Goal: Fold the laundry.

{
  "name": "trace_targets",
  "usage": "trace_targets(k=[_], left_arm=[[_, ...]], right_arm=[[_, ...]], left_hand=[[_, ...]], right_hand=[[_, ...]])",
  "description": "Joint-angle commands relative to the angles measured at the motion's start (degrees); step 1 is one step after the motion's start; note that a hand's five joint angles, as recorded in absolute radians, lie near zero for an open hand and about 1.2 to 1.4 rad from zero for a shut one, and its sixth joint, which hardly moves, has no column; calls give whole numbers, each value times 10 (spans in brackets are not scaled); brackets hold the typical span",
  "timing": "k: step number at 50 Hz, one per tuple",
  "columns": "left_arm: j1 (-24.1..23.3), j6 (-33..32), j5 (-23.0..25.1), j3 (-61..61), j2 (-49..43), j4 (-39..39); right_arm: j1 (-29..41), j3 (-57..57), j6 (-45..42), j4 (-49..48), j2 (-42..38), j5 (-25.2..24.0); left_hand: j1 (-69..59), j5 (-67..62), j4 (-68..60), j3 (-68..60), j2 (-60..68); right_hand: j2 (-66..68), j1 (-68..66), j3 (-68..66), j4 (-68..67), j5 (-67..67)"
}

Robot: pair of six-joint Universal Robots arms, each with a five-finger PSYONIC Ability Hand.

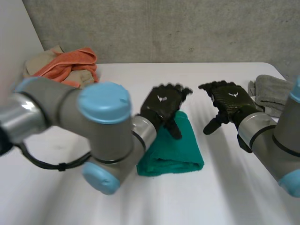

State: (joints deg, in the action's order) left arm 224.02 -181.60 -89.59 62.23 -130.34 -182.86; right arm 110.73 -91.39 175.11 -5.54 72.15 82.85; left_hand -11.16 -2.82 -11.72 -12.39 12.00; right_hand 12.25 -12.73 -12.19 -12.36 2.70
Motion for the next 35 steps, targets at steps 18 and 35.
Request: trace_targets(k=[18, 35], left_arm=[[40, -74, -155, 77, -33, 81], [55, -75, -48, 77, 124, 37]], right_arm=[[63, 153, -1, 128, -214, -25], [144, 70, -152, 48, -63, 63]], left_hand=[[12, 28, 17, 24, -20], [12, 28, 17, 24, -20]], right_hand=[[-22, 27, 22, 24, -27], [-22, 27, 22, 24, -27]])
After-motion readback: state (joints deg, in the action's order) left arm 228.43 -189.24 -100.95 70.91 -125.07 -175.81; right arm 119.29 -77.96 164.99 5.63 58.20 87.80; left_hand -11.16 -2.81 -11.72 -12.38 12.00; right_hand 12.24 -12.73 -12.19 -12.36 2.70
